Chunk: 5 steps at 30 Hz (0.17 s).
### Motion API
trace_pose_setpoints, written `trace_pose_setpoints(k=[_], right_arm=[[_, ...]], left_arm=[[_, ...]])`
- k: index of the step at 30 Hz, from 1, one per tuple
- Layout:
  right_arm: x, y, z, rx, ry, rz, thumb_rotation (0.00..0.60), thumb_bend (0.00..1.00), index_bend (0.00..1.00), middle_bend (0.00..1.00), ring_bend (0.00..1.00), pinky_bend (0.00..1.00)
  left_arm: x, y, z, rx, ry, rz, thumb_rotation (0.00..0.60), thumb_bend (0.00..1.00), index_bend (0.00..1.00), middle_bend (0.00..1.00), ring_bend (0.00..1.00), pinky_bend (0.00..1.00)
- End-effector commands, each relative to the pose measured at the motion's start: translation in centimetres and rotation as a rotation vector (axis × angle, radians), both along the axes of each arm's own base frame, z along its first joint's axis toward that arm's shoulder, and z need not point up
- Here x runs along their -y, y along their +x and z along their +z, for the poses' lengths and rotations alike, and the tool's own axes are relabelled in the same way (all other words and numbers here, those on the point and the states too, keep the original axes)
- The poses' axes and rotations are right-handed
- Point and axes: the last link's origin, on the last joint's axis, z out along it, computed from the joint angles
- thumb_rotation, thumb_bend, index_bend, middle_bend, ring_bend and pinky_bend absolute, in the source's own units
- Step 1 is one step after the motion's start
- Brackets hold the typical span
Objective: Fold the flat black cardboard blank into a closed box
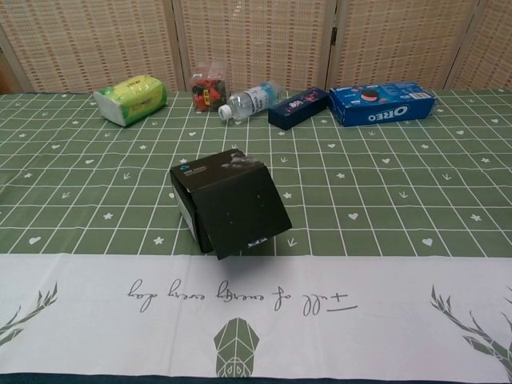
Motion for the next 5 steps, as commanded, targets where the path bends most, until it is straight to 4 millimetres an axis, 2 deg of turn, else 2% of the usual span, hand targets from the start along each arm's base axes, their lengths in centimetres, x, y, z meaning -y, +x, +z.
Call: trace_pose_setpoints(k=[1, 5], right_arm=[[-2.8, -3.2, 1.2, 0.013, -0.041, -0.060, 0.600, 0.39, 0.22, 0.30, 0.23, 0.38], [-4.7, -4.9, 1.8, 0.033, -0.082, -0.114, 0.600, 0.39, 0.22, 0.30, 0.23, 0.38]], left_arm=[[2.2, -0.1, 0.2, -0.031, 0.005, -0.006, 0.600, 0.11, 0.08, 0.02, 0.24, 0.54], [4.0, -0.2, 0.0, -0.049, 0.018, -0.008, 0.600, 0.11, 0.08, 0.02, 0.23, 0.54]])
